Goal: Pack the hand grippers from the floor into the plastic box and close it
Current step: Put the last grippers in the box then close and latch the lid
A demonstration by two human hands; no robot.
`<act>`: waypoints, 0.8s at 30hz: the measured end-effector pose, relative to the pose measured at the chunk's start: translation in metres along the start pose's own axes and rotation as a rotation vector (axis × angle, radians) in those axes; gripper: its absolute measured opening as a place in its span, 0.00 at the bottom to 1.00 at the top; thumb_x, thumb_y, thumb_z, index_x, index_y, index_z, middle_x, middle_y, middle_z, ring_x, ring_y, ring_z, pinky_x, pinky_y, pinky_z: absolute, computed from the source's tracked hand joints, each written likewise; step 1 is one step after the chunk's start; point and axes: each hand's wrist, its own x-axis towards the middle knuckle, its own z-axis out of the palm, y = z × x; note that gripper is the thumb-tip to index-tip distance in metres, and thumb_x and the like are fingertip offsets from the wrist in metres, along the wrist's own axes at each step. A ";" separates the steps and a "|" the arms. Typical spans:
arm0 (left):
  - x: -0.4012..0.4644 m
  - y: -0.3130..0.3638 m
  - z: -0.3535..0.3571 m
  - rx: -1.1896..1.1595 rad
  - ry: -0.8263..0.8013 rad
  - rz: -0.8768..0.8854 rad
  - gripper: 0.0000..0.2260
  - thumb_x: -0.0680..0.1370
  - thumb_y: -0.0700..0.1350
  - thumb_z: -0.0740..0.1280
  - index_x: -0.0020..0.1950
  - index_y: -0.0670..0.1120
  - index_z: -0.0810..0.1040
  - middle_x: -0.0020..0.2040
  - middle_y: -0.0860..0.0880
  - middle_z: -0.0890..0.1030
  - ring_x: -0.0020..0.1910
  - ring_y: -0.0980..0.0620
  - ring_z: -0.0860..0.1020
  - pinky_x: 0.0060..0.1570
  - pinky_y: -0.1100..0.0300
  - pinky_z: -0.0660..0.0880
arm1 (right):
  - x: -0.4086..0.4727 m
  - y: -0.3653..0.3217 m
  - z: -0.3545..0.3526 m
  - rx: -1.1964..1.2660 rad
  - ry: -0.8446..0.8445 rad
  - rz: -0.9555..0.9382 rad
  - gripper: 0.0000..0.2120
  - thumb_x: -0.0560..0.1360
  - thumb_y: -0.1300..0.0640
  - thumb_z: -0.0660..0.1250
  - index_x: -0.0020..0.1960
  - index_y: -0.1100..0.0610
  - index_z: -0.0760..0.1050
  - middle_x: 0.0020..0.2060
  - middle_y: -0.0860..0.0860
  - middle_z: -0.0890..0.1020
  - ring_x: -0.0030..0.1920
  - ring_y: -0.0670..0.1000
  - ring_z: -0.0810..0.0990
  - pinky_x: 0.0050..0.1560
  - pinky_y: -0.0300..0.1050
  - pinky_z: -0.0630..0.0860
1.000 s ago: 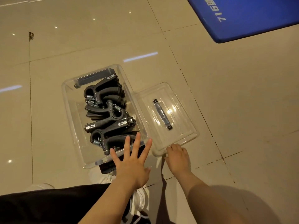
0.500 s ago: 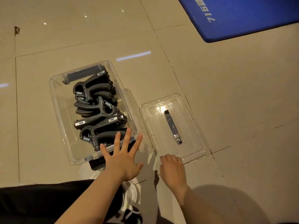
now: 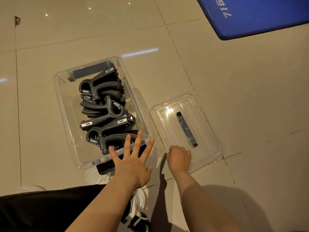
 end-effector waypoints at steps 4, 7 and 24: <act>0.000 -0.001 -0.003 -0.013 -0.018 0.008 0.36 0.79 0.60 0.52 0.65 0.63 0.20 0.65 0.52 0.18 0.70 0.42 0.25 0.62 0.28 0.36 | -0.011 0.027 -0.038 0.252 0.243 0.092 0.02 0.72 0.60 0.67 0.42 0.56 0.79 0.40 0.51 0.79 0.42 0.53 0.76 0.43 0.45 0.64; -0.002 -0.001 -0.006 -0.025 -0.029 0.019 0.37 0.79 0.61 0.53 0.66 0.63 0.21 0.64 0.52 0.19 0.71 0.42 0.27 0.63 0.28 0.38 | -0.016 0.046 -0.089 0.465 0.346 0.191 0.05 0.75 0.60 0.64 0.45 0.56 0.79 0.41 0.50 0.79 0.43 0.53 0.76 0.46 0.50 0.73; -0.041 -0.013 -0.031 -0.272 0.439 0.137 0.33 0.79 0.57 0.59 0.76 0.58 0.42 0.78 0.50 0.40 0.76 0.48 0.45 0.72 0.42 0.50 | -0.090 0.036 -0.192 0.406 0.603 -0.142 0.14 0.69 0.57 0.74 0.54 0.49 0.79 0.38 0.44 0.75 0.45 0.50 0.71 0.47 0.44 0.62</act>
